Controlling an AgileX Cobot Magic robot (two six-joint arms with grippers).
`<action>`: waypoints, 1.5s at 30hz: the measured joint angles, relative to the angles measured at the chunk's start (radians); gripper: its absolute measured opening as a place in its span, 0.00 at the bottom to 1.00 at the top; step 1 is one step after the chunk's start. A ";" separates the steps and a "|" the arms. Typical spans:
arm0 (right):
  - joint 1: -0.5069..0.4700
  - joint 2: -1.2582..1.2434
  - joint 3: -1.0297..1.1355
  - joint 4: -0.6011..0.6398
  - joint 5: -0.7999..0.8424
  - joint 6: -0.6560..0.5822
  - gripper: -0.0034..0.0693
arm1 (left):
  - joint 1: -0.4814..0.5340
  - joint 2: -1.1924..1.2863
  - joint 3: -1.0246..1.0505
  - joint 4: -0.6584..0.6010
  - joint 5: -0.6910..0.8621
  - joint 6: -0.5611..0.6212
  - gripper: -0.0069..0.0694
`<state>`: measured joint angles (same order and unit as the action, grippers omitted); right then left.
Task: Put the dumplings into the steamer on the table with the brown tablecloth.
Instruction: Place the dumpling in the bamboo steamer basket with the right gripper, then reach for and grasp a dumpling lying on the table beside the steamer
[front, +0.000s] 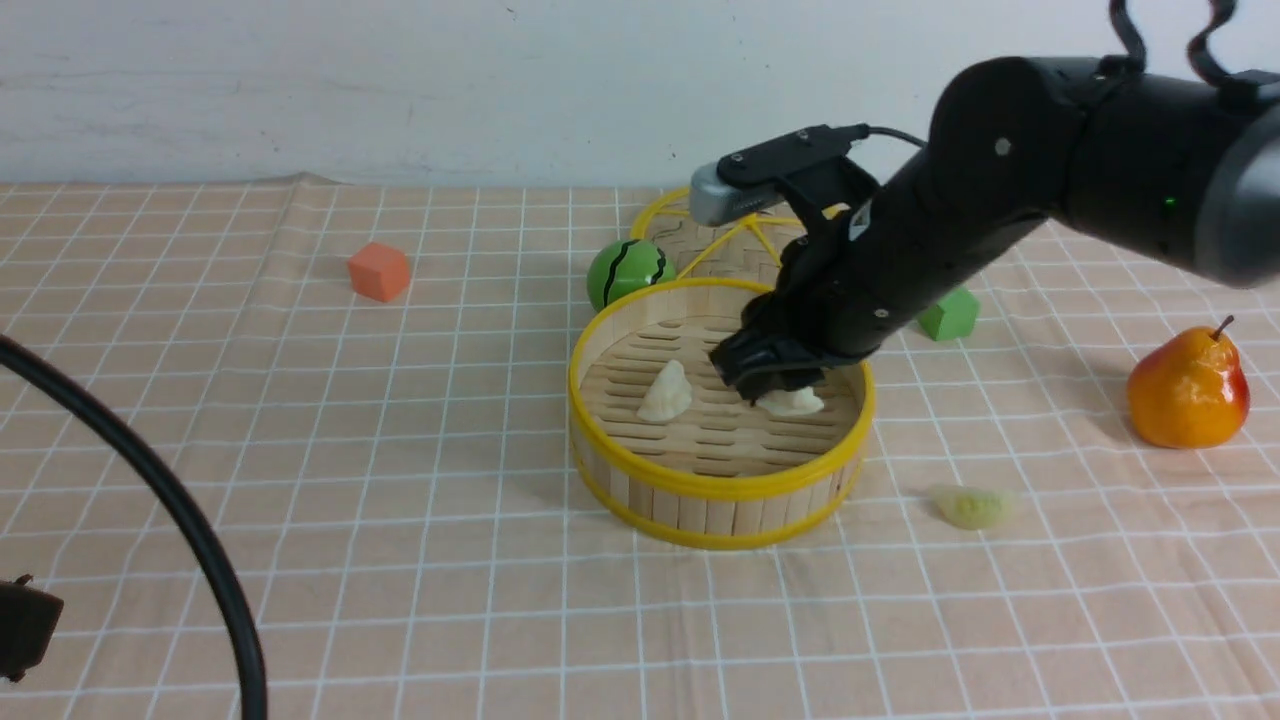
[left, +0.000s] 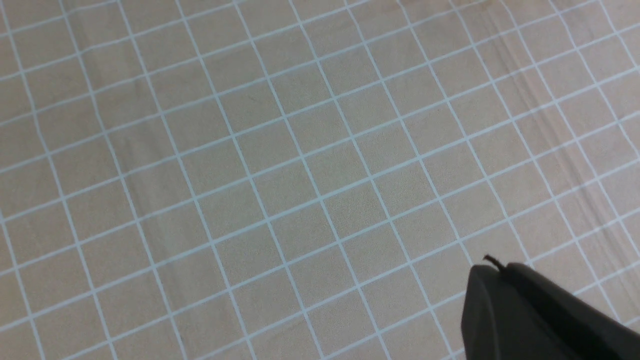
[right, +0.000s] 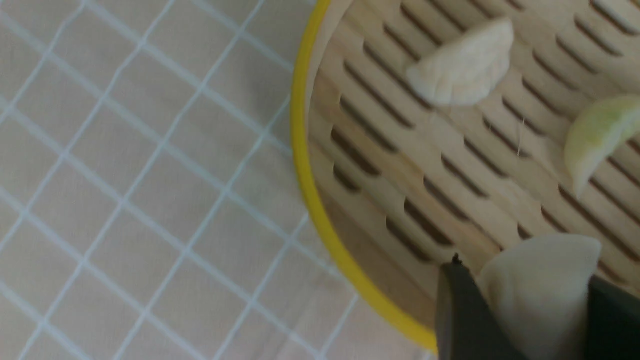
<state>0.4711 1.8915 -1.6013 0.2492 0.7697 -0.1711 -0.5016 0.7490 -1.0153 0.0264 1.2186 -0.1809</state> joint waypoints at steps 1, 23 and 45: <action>0.001 0.024 -0.012 0.003 -0.009 0.012 0.35 | 0.000 0.000 0.000 0.000 0.000 0.000 0.07; 0.020 0.138 -0.191 -0.167 0.150 0.034 0.96 | 0.000 0.000 0.000 -0.001 0.016 0.000 0.07; -0.240 0.071 0.140 -0.224 0.154 -0.418 0.72 | 0.000 0.001 0.000 -0.007 0.012 0.000 0.09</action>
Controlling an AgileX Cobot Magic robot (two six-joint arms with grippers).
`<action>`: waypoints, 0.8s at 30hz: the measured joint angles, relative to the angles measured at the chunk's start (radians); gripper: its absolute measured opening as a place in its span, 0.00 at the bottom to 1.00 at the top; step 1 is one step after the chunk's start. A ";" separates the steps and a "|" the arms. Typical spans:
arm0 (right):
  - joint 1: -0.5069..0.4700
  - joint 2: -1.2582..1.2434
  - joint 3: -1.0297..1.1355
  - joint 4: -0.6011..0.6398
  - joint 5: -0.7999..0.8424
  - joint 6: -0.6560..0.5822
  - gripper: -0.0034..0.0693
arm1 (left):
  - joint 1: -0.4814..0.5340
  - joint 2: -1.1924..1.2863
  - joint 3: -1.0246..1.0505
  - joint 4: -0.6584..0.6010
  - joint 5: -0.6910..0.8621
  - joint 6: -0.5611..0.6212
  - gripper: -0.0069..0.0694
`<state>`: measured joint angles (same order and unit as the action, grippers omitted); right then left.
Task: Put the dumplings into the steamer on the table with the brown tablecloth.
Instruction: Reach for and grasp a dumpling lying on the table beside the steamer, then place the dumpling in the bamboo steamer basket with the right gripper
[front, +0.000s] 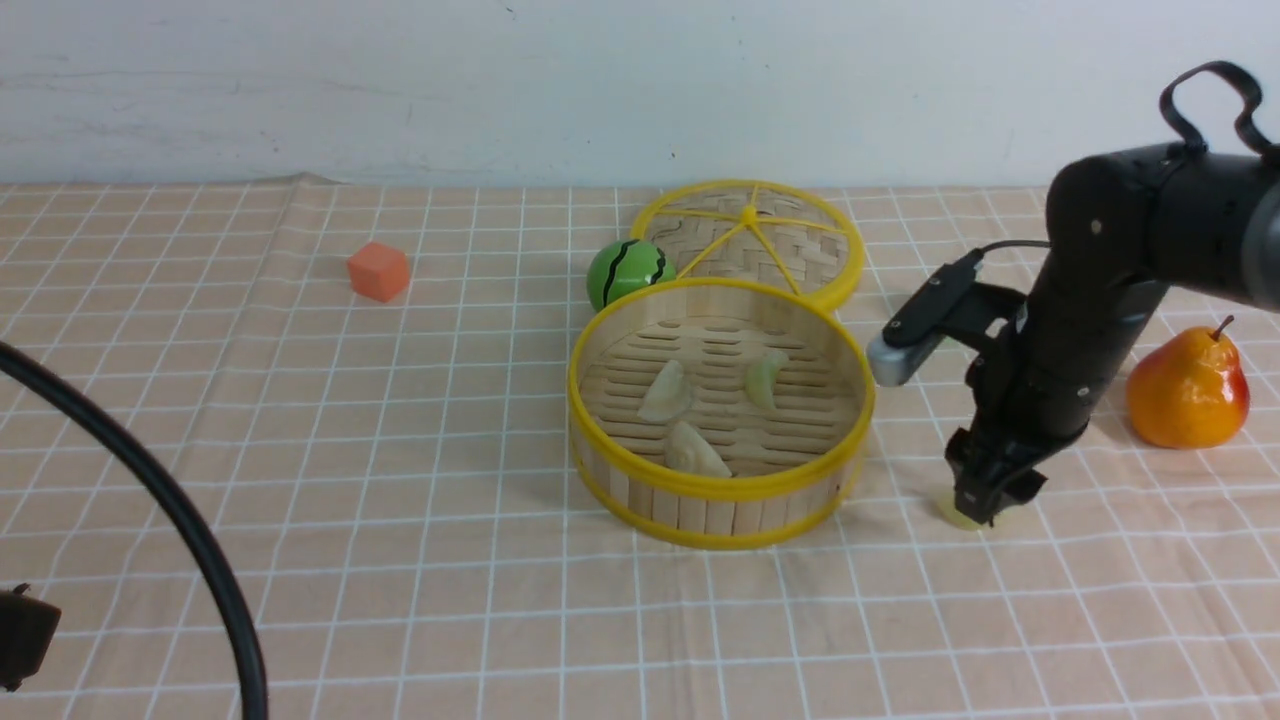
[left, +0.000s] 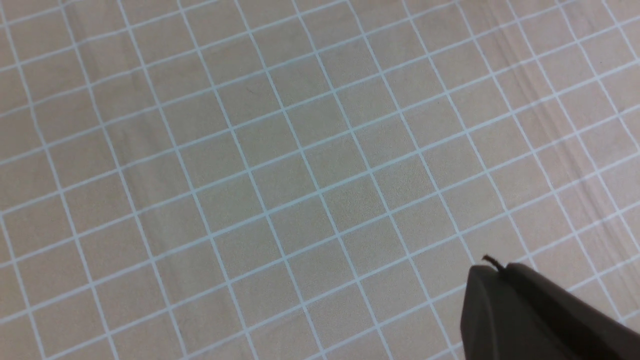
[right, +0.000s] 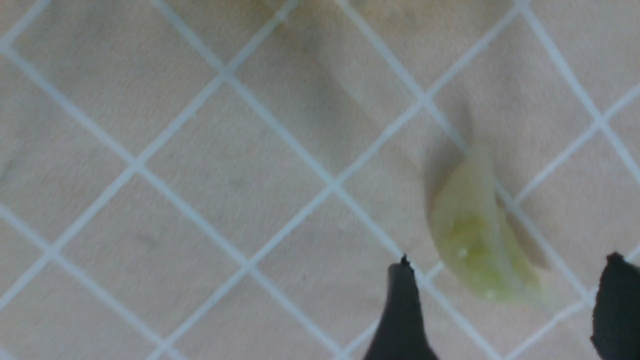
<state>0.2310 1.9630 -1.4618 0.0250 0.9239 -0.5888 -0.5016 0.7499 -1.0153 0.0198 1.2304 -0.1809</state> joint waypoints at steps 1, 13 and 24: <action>0.000 0.014 0.001 0.000 -0.025 -0.004 0.72 | 0.000 0.000 0.000 -0.001 0.000 0.000 0.09; 0.002 0.092 -0.002 -0.019 -0.074 -0.005 0.45 | 0.000 0.000 0.000 -0.054 0.006 0.000 0.09; 0.022 0.012 -0.233 0.133 0.141 0.100 0.32 | 0.000 0.000 0.000 -0.054 0.006 0.000 0.09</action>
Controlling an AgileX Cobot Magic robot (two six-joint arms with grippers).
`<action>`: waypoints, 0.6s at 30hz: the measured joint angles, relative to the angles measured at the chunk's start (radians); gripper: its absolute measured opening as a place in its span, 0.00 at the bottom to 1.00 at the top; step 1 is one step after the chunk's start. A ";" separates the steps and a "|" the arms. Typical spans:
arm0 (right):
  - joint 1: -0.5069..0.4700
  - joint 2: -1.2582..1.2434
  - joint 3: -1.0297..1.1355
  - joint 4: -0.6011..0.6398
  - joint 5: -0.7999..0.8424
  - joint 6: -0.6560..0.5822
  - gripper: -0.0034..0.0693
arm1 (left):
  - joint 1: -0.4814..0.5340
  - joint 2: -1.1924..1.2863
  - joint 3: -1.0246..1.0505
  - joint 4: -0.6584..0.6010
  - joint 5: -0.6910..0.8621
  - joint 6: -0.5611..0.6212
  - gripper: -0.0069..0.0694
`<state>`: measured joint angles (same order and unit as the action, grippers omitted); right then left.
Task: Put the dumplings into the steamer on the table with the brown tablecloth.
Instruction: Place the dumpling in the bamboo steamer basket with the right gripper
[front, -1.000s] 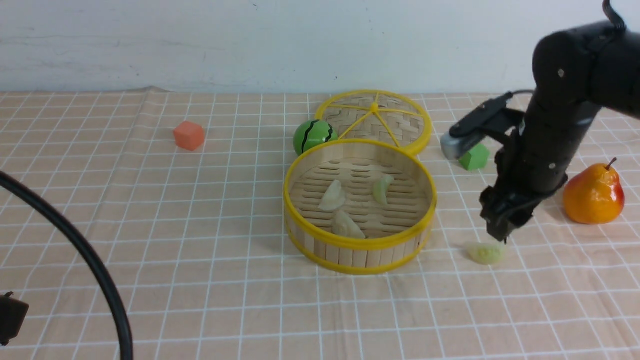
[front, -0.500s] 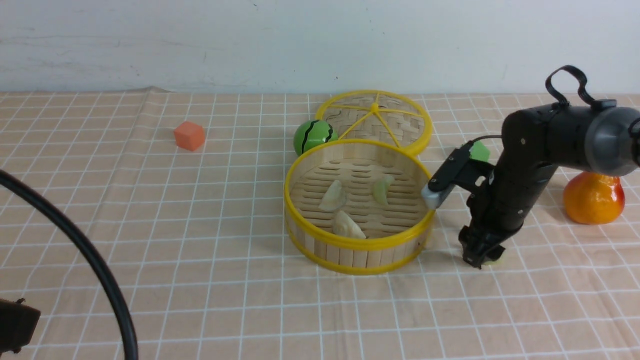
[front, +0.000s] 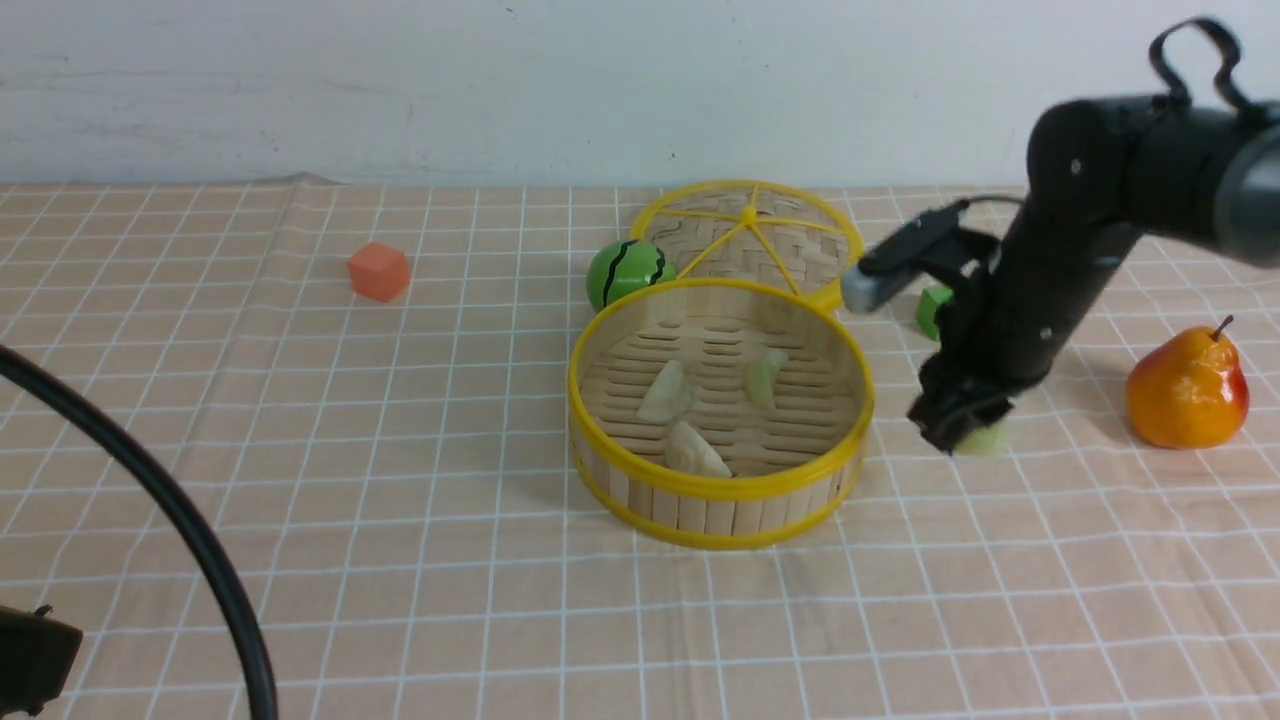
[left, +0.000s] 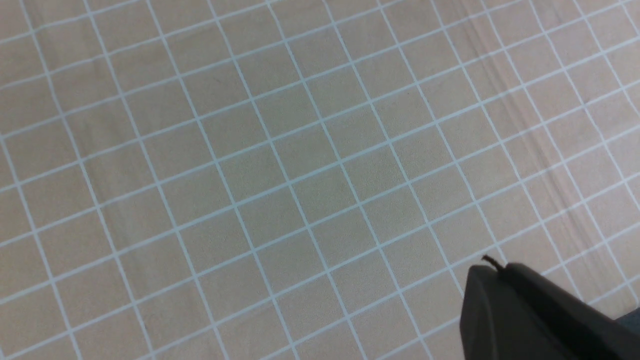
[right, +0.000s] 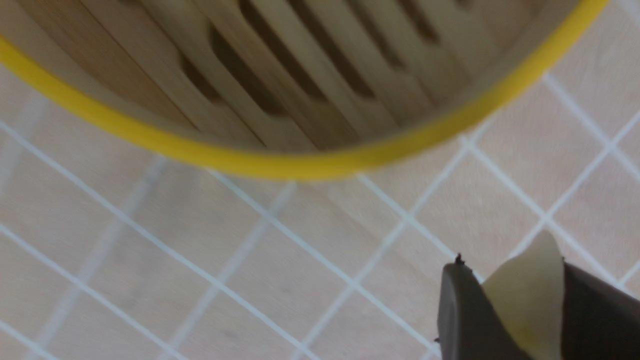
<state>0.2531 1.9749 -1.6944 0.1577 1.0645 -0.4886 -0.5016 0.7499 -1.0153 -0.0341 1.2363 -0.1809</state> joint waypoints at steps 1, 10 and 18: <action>0.014 -0.006 -0.028 0.030 0.006 0.008 0.32 | 0.000 0.000 0.000 0.000 -0.002 0.000 0.09; 0.169 0.062 -0.078 0.109 -0.158 0.083 0.32 | 0.000 0.000 0.000 0.000 -0.012 0.000 0.10; 0.190 0.174 -0.078 0.035 -0.278 0.208 0.46 | 0.000 -0.011 0.000 0.017 0.008 0.000 0.11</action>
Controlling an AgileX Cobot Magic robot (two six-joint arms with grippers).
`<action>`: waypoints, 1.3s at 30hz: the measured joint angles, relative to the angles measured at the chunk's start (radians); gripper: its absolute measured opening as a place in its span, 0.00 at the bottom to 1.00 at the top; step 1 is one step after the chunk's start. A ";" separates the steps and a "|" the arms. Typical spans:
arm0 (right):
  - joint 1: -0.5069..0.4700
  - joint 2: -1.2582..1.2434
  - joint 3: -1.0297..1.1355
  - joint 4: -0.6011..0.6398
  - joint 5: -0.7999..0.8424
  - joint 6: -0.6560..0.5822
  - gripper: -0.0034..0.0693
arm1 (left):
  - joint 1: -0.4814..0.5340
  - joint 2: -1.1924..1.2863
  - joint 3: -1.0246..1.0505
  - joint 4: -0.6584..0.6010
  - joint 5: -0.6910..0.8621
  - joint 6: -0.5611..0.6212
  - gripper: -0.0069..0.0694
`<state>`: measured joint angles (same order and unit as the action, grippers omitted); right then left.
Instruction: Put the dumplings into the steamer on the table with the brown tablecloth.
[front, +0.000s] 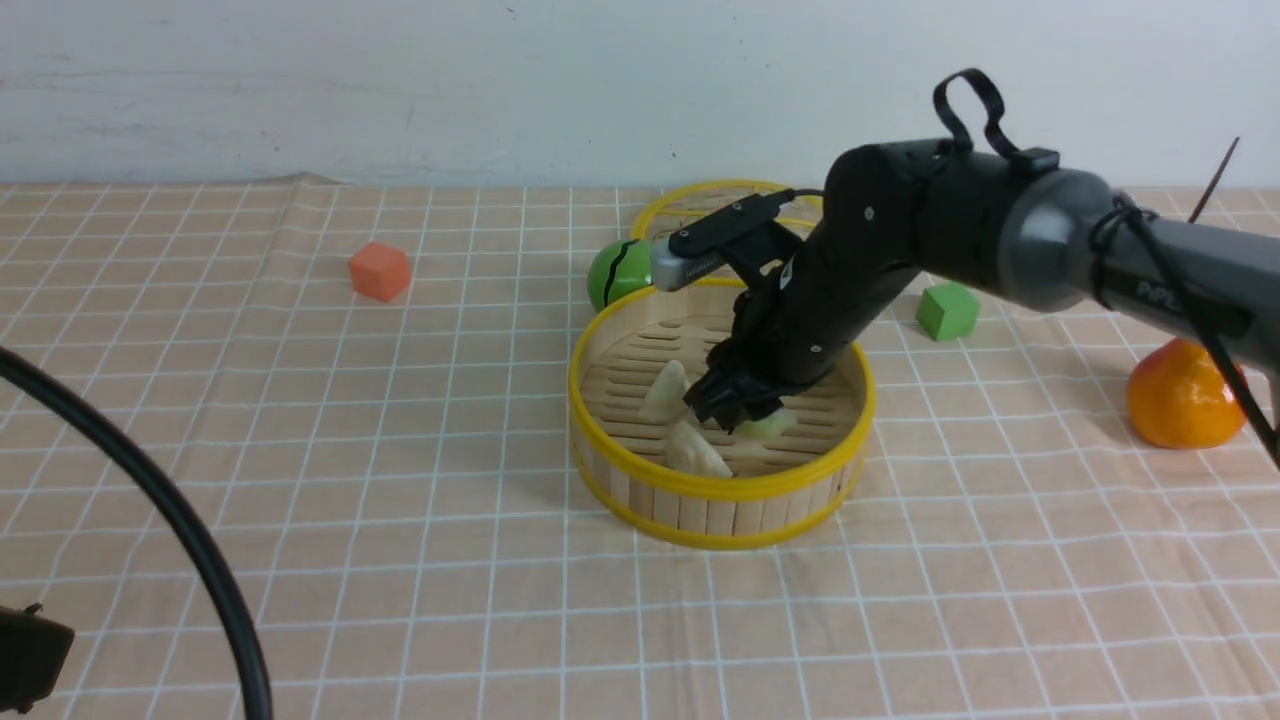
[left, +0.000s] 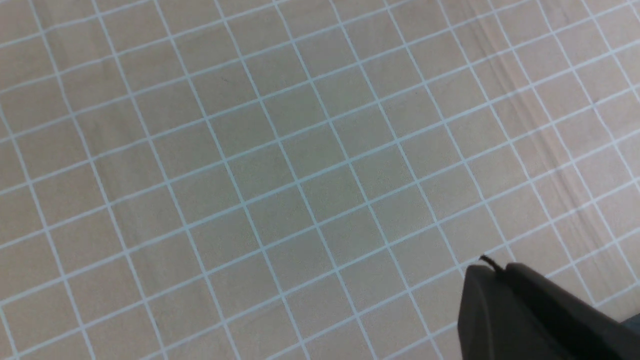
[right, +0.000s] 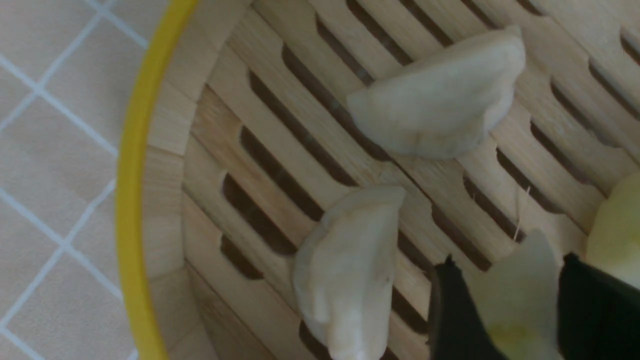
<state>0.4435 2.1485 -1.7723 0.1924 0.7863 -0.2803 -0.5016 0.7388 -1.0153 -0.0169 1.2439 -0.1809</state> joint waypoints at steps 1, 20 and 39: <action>0.000 0.001 0.000 -0.002 -0.003 0.002 0.49 | 0.000 -0.003 0.000 0.001 0.001 0.000 0.11; 0.000 -0.416 0.014 0.039 0.122 0.013 0.07 | 0.000 -0.618 0.434 0.005 -0.304 -0.118 0.12; 0.001 -1.294 0.811 0.094 -0.230 0.012 0.03 | 0.000 -0.708 0.587 0.009 -0.445 -0.154 0.14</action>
<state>0.4446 0.8549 -0.9612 0.2862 0.5563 -0.2688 -0.5016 0.0310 -0.4285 -0.0077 0.7989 -0.3354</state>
